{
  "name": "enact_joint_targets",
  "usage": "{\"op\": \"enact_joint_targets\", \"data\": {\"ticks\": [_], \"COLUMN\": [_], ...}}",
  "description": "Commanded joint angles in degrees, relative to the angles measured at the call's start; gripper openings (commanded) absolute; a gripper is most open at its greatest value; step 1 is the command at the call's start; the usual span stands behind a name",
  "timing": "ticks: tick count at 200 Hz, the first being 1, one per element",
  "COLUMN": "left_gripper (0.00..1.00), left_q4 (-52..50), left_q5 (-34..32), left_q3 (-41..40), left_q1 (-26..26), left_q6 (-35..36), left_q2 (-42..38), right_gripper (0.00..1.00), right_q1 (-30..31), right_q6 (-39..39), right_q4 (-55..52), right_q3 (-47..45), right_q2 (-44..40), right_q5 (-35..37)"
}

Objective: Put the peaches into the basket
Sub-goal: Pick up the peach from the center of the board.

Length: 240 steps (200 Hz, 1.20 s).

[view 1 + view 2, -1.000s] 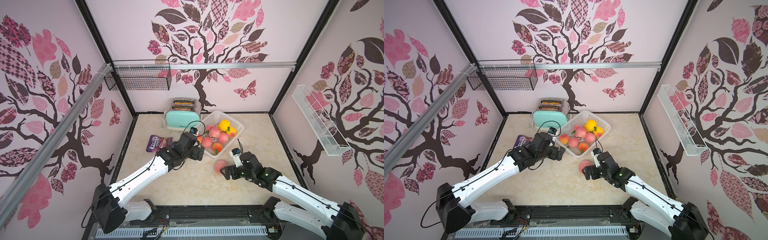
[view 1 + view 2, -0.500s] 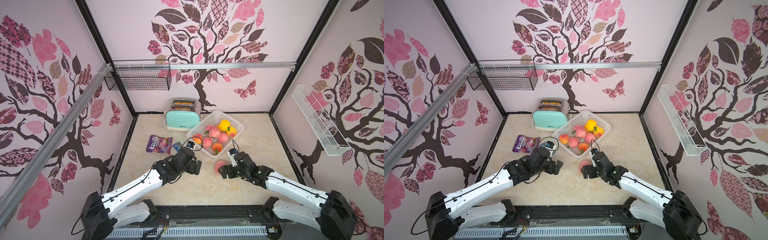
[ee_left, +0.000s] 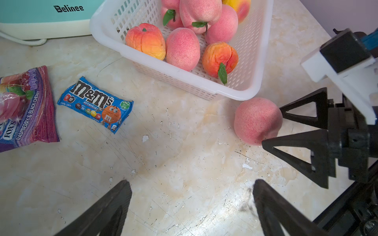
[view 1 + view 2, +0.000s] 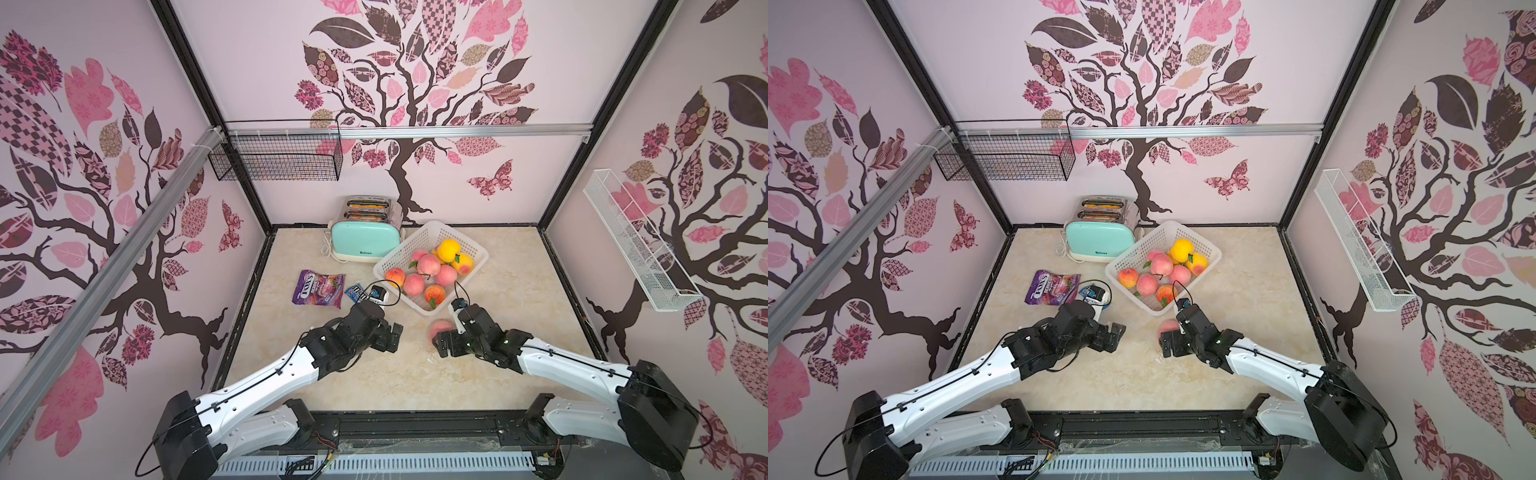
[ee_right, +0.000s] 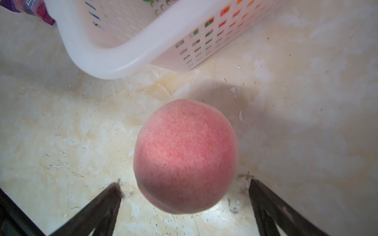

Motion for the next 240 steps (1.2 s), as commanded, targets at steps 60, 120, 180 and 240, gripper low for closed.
{"op": "enact_joint_targets", "data": {"ticks": [60,120,180,240], "left_gripper": [0.97,0.97,0.97,0.97], "left_q4": [3.1,4.0,4.1,4.0], "left_q5": [-0.6,-0.5,-0.2,-0.3], "left_q3": [-0.5,0.3,0.3,0.1], "left_q1": [-0.1,-0.1,-0.1,-0.1], "left_q6": [0.4,0.7,0.8,0.7], "left_q2": [-1.7,-0.7,-0.1,-0.2], "right_gripper": [1.0,1.0,0.96,0.82], "right_q1": [0.3,0.4,0.4,0.4], "right_q6": [-0.1,-0.5,-0.5,0.4], "right_q4": [5.1,5.7,7.3,6.5], "right_q3": [3.5,4.0,4.0,3.7], "right_q2": [5.4,7.5,9.1,8.7], "right_q5": [2.1,2.5,2.2,3.4]}}
